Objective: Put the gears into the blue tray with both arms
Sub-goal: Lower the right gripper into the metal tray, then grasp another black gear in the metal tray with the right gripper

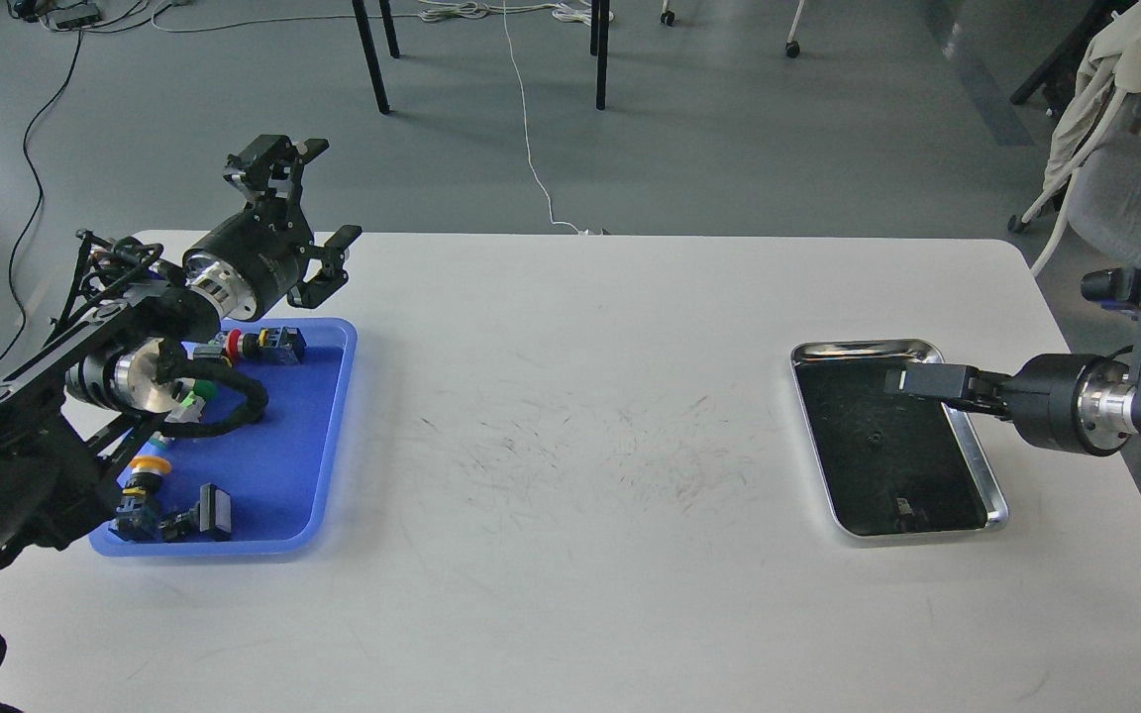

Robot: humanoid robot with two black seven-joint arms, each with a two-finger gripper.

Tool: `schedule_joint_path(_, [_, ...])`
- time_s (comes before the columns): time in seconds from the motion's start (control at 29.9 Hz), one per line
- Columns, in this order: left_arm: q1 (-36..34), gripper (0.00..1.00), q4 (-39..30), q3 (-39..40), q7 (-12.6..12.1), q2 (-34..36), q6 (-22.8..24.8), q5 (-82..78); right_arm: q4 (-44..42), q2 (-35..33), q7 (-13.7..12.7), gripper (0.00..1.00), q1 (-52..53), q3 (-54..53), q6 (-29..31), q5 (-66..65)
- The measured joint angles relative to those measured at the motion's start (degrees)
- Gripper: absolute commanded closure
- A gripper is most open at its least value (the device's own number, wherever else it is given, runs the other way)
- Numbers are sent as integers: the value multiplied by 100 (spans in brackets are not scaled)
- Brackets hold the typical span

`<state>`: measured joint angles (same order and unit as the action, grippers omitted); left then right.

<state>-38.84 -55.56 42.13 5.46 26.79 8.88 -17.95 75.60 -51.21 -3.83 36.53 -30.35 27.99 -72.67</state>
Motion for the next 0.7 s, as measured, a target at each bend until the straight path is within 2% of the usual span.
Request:
schedule_joint_path(0.2, [0, 2, 0, -20, 8, -11, -1, -161, -546, 453, -38, 2, 48, 186, 0, -435])
schedule_joint_path(0.7, [8, 2, 0, -21, 17, -16, -6, -200, -994, 984, -60, 5, 634, 1112, 0, -825])
